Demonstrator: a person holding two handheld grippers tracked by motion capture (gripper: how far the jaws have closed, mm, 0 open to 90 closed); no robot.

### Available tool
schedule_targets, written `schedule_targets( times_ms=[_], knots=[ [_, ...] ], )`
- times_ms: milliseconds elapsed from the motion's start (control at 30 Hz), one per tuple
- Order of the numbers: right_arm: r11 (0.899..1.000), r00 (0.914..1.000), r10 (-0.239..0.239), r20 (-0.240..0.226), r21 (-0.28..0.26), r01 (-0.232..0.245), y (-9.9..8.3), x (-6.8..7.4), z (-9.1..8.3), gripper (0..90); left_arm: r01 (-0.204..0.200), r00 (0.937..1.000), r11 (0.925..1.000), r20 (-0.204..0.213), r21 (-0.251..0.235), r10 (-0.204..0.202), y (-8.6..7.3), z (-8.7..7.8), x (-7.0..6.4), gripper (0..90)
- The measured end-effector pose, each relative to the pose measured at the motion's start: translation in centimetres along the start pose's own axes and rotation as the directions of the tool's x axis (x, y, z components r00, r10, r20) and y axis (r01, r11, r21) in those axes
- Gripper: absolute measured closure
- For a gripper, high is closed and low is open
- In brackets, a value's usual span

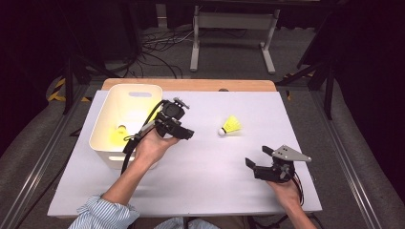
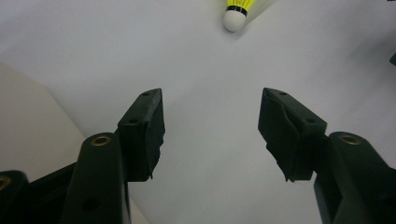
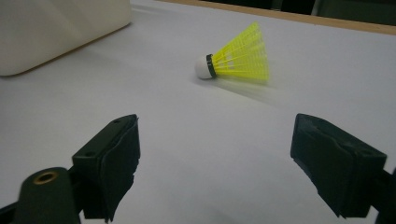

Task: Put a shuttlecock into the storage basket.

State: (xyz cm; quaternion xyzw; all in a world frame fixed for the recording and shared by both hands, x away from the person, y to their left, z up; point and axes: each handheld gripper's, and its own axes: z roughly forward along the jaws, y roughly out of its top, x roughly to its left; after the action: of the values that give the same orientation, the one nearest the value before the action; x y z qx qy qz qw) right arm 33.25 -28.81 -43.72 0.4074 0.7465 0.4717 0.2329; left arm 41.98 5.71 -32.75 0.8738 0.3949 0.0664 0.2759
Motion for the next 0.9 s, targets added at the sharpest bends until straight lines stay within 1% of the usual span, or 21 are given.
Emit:
schedule_targets(
  times_ms=[100, 233, 367, 467, 700, 767, 900],
  knots=[
    [1.000, 0.9999, 0.010, -0.003, 0.013, -0.010, 0.5, -0.2, 0.5, 19.0, 0.001, 1.0000, 1.0000, 0.003, 0.002, -0.001, 0.0, 0.3, -0.3, 41.4],
    [1.000, 0.9999, 0.010, 0.003, 0.026, -0.010, 1.1, -0.4, 1.1, 20.9, 0.000, 1.0000, 1.0000, 0.009, 0.003, 0.000, -0.1, 0.6, -0.6, 41.3],
    [0.998, 0.9991, 0.038, 0.018, 0.043, -0.039, 1.7, -0.8, 1.9, 22.5, -0.005, 1.0000, 1.0000, 0.004, 0.005, 0.005, -0.2, 1.0, -0.9, 41.2],
    [0.996, 0.9982, 0.052, 0.030, 0.065, -0.054, 2.1, -1.1, 2.5, 23.0, 0.001, 0.9999, 1.0000, 0.014, 0.002, -0.001, -0.3, 1.2, -0.9, 41.2],
    [0.993, 0.9972, 0.072, 0.021, 0.094, -0.074, 3.3, -1.4, 3.7, 25.1, 0.005, 0.9999, 0.9999, 0.016, 0.013, -0.005, -0.6, 1.7, -0.9, 41.0],
    [0.992, 0.9968, 0.078, 0.018, 0.101, -0.080, 3.6, -1.6, 4.0, 25.9, 0.013, 0.9997, 0.9998, 0.019, 0.012, -0.013, -0.7, 1.8, -0.9, 41.0],
    [0.987, 0.9952, 0.097, 0.012, 0.127, -0.098, 4.2, -2.0, 4.7, 28.1, 0.014, 0.9998, 0.9997, 0.017, 0.018, -0.014, -0.7, 2.1, -1.0, 41.0]
  ],
)
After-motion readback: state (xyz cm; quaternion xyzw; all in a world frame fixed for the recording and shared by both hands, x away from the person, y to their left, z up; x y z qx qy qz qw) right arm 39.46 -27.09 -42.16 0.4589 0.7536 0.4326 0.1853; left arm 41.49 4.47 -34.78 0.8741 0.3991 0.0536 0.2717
